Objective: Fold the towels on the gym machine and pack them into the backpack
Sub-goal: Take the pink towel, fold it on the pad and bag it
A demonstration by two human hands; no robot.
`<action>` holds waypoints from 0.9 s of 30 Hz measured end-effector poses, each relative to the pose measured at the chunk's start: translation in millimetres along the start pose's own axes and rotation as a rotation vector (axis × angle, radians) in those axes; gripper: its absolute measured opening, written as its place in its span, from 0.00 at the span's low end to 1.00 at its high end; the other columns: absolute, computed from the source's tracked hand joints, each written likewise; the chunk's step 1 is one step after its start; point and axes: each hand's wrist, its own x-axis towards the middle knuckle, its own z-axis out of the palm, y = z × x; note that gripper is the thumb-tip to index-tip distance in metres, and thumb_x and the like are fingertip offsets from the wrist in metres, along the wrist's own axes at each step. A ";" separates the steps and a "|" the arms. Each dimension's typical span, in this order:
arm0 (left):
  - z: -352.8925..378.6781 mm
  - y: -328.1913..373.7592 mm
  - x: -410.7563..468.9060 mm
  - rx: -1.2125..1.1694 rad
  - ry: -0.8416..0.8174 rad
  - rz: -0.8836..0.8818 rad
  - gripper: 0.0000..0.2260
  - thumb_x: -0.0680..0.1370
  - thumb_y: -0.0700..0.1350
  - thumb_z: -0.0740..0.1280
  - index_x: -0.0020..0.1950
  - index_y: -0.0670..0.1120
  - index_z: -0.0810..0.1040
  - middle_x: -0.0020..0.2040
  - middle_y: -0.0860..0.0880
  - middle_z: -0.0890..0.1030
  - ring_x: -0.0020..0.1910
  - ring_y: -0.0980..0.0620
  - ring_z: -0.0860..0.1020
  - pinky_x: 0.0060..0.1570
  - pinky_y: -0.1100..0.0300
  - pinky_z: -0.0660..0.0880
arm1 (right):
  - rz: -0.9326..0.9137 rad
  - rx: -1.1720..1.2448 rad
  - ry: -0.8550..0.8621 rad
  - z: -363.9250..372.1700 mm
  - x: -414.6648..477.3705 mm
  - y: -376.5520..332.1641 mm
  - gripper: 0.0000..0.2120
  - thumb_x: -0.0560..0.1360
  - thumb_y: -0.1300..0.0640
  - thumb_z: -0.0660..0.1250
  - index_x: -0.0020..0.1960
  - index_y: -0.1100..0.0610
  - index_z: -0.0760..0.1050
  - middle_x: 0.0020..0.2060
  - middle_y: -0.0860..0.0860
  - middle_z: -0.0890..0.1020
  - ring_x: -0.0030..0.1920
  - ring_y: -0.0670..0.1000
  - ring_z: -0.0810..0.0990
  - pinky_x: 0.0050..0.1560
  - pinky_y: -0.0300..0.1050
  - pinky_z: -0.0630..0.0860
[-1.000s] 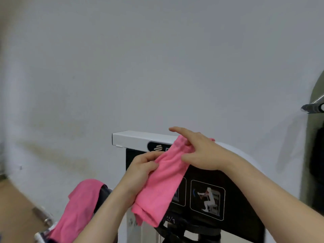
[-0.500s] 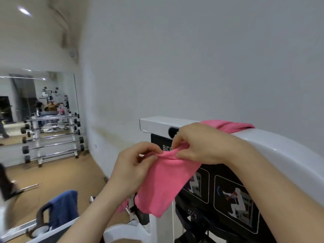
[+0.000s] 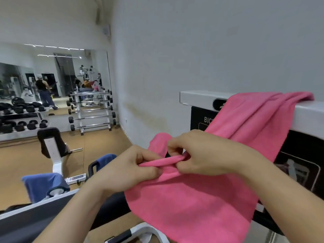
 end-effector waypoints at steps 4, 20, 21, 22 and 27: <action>-24.6 -31.5 -55.2 -0.110 0.075 0.015 0.08 0.65 0.43 0.68 0.37 0.47 0.86 0.31 0.47 0.77 0.32 0.53 0.72 0.34 0.62 0.66 | -0.005 0.051 -0.013 17.2 23.7 -49.6 0.08 0.69 0.58 0.68 0.37 0.53 0.69 0.29 0.47 0.70 0.32 0.48 0.68 0.33 0.41 0.64; -110.7 -239.0 -259.6 -0.305 0.861 -0.376 0.13 0.78 0.47 0.68 0.36 0.44 0.72 0.32 0.51 0.73 0.35 0.54 0.70 0.38 0.58 0.68 | 0.542 1.186 -0.126 204.9 115.0 -196.1 0.14 0.73 0.57 0.73 0.34 0.56 0.71 0.27 0.49 0.71 0.27 0.45 0.68 0.26 0.36 0.62; -107.9 -258.4 -261.6 -0.159 0.921 -0.409 0.10 0.78 0.44 0.68 0.37 0.45 0.73 0.33 0.52 0.75 0.35 0.54 0.71 0.40 0.57 0.70 | 0.553 1.250 -0.130 211.0 123.6 -204.9 0.14 0.75 0.57 0.70 0.33 0.56 0.72 0.27 0.49 0.72 0.27 0.45 0.68 0.26 0.35 0.63; -99.9 -268.1 -262.3 -0.032 0.949 -0.421 0.06 0.77 0.41 0.68 0.40 0.46 0.76 0.36 0.53 0.77 0.38 0.54 0.74 0.44 0.55 0.72 | 0.566 1.303 -0.119 217.5 132.7 -212.2 0.14 0.76 0.57 0.68 0.32 0.55 0.73 0.27 0.49 0.73 0.27 0.45 0.69 0.27 0.35 0.65; -79.9 -261.8 -248.9 -0.032 0.727 -0.310 0.23 0.66 0.40 0.61 0.59 0.54 0.77 0.51 0.64 0.78 0.55 0.58 0.77 0.58 0.61 0.72 | 0.512 1.378 -0.146 238.4 167.8 -242.2 0.09 0.77 0.62 0.67 0.39 0.59 0.81 0.35 0.54 0.81 0.36 0.49 0.79 0.37 0.39 0.76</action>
